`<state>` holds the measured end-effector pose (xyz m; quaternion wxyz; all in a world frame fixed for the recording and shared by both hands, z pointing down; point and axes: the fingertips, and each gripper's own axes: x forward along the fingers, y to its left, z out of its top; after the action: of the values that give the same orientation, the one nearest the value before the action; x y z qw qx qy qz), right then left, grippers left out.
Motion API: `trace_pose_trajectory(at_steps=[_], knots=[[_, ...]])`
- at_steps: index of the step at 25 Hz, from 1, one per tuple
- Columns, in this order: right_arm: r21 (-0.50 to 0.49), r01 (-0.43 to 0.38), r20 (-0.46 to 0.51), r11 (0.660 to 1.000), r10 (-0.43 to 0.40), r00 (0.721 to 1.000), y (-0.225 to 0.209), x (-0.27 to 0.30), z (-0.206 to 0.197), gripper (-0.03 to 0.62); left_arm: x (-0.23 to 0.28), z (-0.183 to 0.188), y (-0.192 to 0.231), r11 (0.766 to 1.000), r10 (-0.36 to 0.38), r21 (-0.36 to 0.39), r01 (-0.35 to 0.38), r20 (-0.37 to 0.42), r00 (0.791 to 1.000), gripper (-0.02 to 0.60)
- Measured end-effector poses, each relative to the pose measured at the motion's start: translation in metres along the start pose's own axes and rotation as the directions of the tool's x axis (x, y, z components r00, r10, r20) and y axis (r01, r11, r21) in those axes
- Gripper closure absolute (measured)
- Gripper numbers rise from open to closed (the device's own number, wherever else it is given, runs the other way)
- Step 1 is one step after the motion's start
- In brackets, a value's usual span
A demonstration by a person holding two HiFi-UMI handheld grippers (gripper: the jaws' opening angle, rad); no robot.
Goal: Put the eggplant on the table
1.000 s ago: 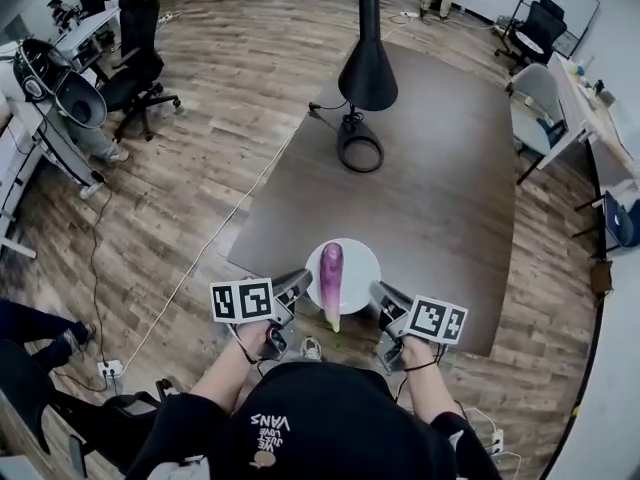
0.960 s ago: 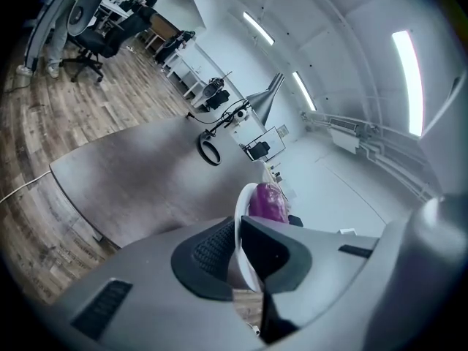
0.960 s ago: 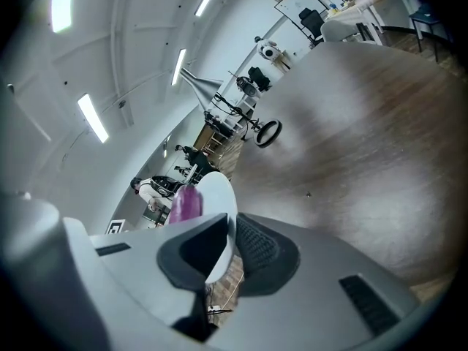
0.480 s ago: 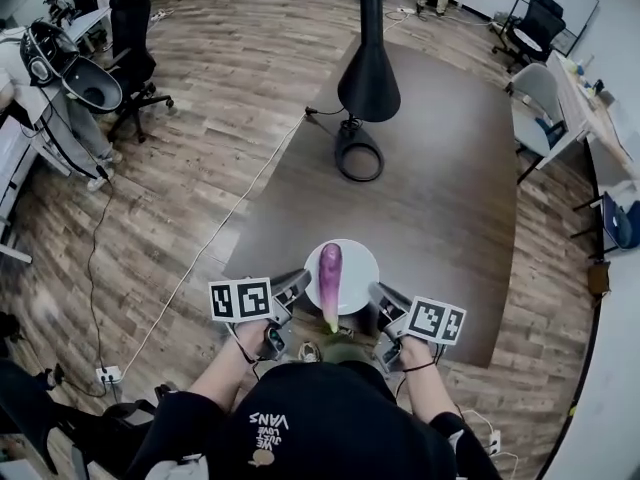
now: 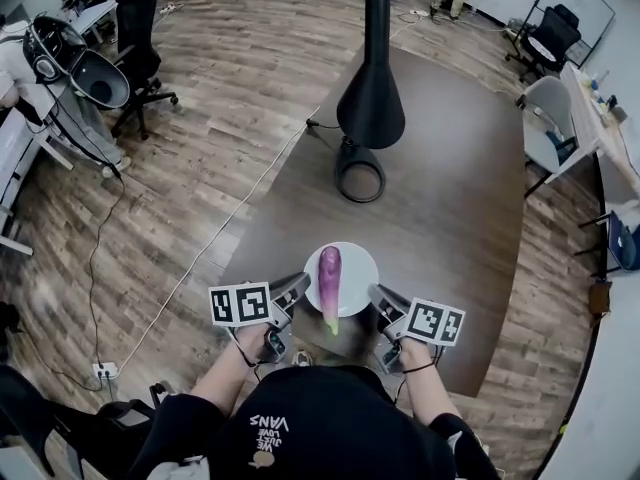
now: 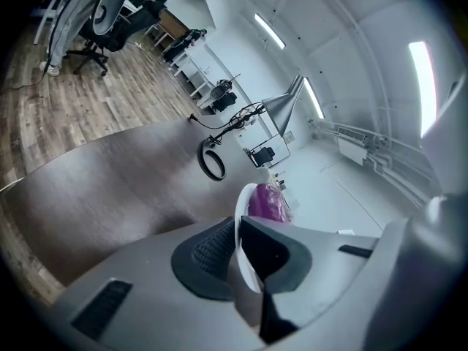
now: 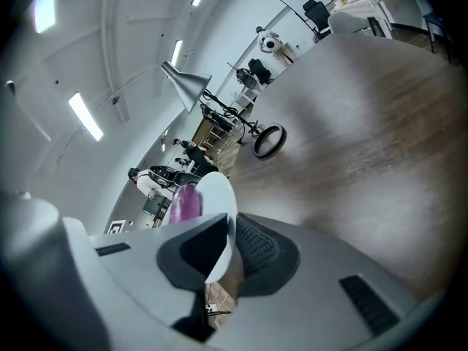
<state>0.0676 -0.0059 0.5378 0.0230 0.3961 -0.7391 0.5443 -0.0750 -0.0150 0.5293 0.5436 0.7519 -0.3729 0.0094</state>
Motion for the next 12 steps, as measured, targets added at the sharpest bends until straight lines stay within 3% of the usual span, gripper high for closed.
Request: trace_pose_trajectory(at_steps=[12], knots=[[-0.036, -0.029, -0.059, 0.999, 0.027, 0.998, -0.021, 0.028, 0.062, 0.554, 0.048, 0.042, -0.001, 1.000, 0.023, -0.012, -0.022, 0.041, 0.999, 0.545]])
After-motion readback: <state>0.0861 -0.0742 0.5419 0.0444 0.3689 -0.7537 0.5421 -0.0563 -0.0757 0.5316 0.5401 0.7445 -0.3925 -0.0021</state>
